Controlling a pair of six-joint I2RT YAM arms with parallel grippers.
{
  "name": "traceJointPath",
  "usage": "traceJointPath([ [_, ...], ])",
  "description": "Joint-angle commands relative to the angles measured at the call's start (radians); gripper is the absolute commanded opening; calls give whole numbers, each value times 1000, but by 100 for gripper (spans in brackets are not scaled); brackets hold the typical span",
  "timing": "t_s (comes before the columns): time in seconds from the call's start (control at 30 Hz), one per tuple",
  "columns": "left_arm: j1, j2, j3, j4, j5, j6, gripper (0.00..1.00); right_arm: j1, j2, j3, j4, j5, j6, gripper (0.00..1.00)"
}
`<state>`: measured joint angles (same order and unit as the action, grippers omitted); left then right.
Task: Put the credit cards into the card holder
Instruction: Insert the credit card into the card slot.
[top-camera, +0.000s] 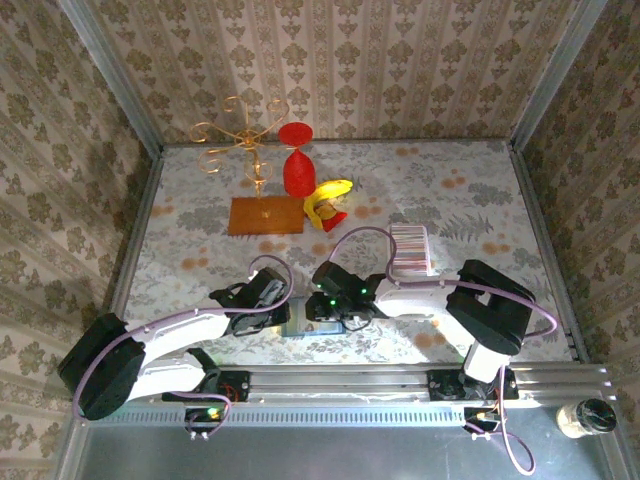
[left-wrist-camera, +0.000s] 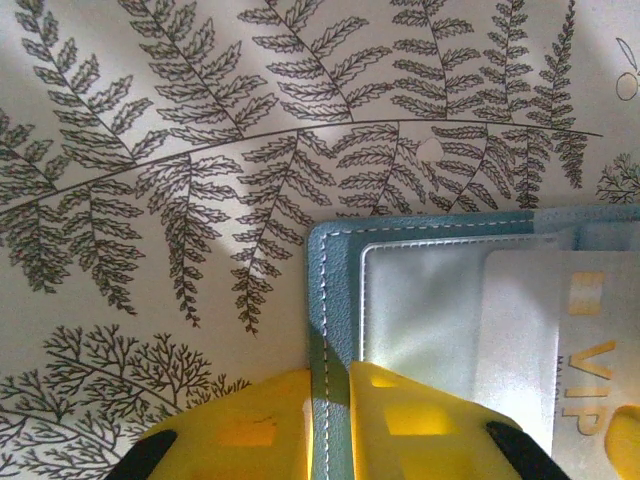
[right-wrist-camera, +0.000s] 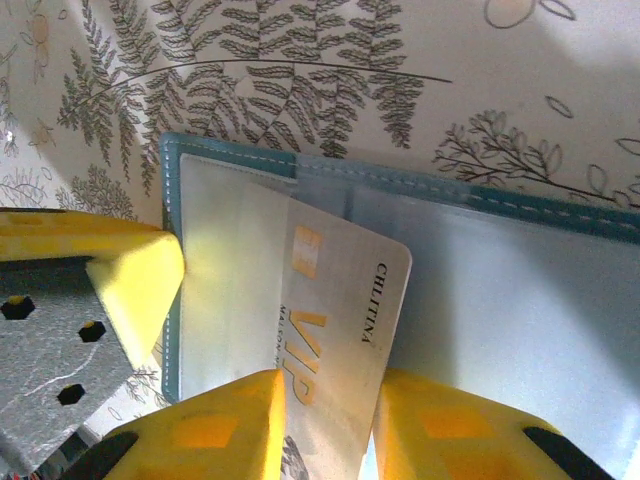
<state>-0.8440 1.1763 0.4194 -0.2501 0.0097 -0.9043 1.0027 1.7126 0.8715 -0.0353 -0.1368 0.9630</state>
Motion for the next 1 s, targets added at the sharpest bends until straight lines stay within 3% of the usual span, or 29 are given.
traceJointPath([
  [0.0,-25,54,-44,106,88,1,16,11,25,34,-25,19,-15,28],
  [0.23,-26,43,-49,107,87,-3,16,14,-2,33,-71,48,-12,32],
  [0.53,-29,40,-53,111,86,-5,16,22,15,26,-55,30,6,17],
  [0.97,-36,18,-54,115,89,-23,16,40,48,101,-67,34,-2,16],
])
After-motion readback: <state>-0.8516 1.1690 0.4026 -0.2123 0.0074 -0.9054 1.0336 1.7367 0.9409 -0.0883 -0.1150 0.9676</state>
